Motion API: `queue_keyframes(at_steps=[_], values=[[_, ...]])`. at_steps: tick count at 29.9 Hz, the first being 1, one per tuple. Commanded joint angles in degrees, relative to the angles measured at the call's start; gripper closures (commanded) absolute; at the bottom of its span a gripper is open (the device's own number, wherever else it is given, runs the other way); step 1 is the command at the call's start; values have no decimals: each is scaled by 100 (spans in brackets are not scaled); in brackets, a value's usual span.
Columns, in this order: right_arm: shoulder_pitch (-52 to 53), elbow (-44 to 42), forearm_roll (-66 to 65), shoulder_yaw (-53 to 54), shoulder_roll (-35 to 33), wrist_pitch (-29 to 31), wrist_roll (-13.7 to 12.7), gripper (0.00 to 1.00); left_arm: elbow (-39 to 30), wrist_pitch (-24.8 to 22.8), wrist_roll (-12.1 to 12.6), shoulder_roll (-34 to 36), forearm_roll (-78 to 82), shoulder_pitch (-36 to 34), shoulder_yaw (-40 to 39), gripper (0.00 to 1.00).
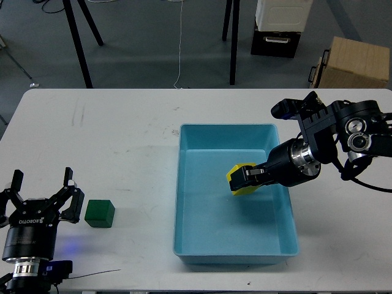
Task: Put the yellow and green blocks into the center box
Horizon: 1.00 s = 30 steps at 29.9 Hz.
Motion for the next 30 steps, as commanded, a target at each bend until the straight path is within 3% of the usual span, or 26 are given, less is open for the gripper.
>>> queue_keyframes(at_steps=[1,7,15,21,25,30], values=[[-16,-55,20,16,-22,-18,1,0,5,0,0,9,-1,-34,-1,0],[168,-73,81,182,-557,-9,10,0,14,0,0,62,-9,-105,-1,0],[195,-555,985,1464,-1304,8,37,0,471,0,-9,53,-45,-508,-1,0],[72,-1222,3048,2580,-1735,-9,80,0,462,0,-18,44,-45,-702,-10,0],[-358,-2303,5394,3292,-1692,26,89,0,462,0,-18,44,-45,-703,-28,0],[-1113,-3183,7110,4004,-1491,87,229,0,462,0,-18,9,-45,-703,-1,0]])
